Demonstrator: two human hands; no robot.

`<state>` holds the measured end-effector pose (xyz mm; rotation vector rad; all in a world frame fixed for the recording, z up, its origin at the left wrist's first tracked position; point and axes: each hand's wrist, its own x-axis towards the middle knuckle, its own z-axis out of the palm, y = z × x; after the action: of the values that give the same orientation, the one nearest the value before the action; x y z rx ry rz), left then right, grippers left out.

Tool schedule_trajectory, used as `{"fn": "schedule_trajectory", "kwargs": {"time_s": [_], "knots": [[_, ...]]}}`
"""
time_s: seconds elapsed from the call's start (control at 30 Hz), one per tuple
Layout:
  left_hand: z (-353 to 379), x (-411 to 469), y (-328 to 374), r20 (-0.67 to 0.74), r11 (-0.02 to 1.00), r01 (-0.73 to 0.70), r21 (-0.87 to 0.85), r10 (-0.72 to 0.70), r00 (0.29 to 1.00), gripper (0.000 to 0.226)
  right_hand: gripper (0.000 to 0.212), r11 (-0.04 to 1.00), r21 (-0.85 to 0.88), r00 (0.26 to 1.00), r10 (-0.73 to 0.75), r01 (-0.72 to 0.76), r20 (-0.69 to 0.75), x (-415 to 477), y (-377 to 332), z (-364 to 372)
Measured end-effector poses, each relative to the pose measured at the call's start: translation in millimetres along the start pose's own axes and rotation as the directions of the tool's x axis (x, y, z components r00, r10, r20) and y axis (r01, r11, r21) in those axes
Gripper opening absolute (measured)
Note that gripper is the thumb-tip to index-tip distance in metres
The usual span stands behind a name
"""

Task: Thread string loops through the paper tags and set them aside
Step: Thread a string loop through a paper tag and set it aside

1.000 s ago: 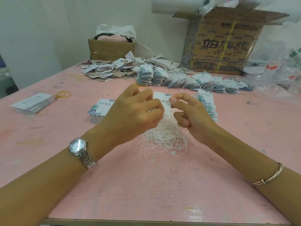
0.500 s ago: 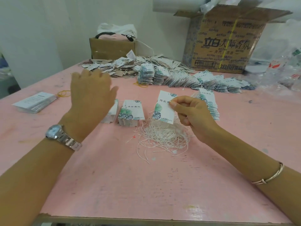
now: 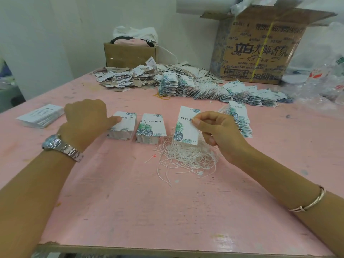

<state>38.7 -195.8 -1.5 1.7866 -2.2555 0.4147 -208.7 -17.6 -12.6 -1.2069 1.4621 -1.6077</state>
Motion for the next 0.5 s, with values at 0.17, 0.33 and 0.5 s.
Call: {"fn": "schedule_trajectory", "kwargs": {"time_s": [0.17, 0.33, 0.5], "knots": [[-2, -1, 0, -0.001, 1.000, 0.011, 0.000, -0.011, 1.000, 0.059, 0.005, 1.000, -0.006, 1.000, 0.005, -0.005, 0.019, -1, 0, 1], [-10, -4, 4, -0.033, 0.993, 0.003, -0.115, -0.007, 0.999, 0.058, 0.006, 1.000, -0.016, 1.000, 0.010, -0.010, 0.022, -1, -1, 2], [-26, -14, 16, -0.255, 0.948, -0.083, -0.307, 0.002, 0.967, 0.048, 0.003, 0.999, 0.013, 0.999, 0.041, -0.041, 0.023, -2, -1, 1]]}}
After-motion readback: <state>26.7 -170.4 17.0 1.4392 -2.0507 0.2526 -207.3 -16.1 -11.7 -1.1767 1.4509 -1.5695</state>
